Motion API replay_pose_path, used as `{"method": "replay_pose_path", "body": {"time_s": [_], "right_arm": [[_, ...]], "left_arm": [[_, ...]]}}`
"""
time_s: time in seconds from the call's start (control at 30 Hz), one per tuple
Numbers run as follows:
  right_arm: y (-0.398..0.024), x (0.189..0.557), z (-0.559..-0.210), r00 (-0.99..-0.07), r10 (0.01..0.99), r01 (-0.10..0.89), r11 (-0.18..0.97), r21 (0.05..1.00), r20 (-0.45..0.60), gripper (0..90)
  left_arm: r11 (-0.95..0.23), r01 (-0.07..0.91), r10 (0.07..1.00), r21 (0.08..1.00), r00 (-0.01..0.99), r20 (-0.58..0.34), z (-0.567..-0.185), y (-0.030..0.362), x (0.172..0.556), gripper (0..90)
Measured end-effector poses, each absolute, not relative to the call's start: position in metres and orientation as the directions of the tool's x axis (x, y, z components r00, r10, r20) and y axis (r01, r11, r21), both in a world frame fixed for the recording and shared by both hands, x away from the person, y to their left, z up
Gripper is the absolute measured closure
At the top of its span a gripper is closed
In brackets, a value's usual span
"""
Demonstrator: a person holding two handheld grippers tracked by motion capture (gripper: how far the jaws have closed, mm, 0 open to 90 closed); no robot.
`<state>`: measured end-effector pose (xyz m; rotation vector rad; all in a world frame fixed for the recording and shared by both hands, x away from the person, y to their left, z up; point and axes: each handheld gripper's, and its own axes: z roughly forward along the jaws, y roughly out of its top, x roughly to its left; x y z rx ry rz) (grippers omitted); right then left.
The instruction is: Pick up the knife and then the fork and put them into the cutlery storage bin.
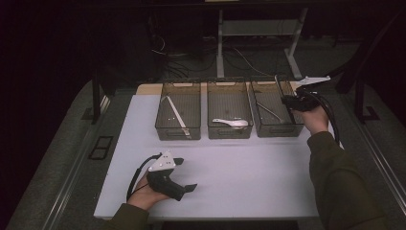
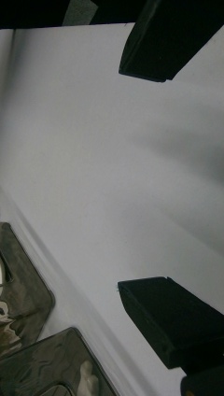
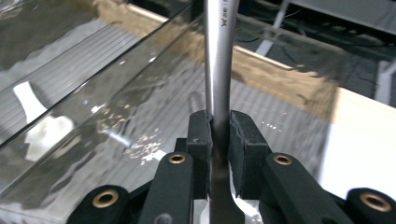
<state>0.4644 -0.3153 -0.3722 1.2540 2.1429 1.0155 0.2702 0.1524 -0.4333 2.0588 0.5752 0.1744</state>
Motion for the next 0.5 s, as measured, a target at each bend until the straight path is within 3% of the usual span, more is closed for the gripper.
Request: {"method": "replay_pose_path", "body": {"time_s": [0.3, 0.5], "right_arm": [[-0.291, 0.477, -0.387, -0.511, 0.857, 0.564, 0.391, 0.727, -0.064, 77.1], [-0.289, 0.481, -0.393, -0.497, 0.867, 0.596, 0.374, 0.71, -0.039, 76.3]], "left_arm": [[-0.434, 0.324, 0.46, 0.841, 0.882, -0.102, -0.433, 0.153, 0.27, 0.0], [-0.432, 0.324, 0.459, 0.842, 0.882, -0.104, -0.432, 0.153, 0.27, 0.0]]}}
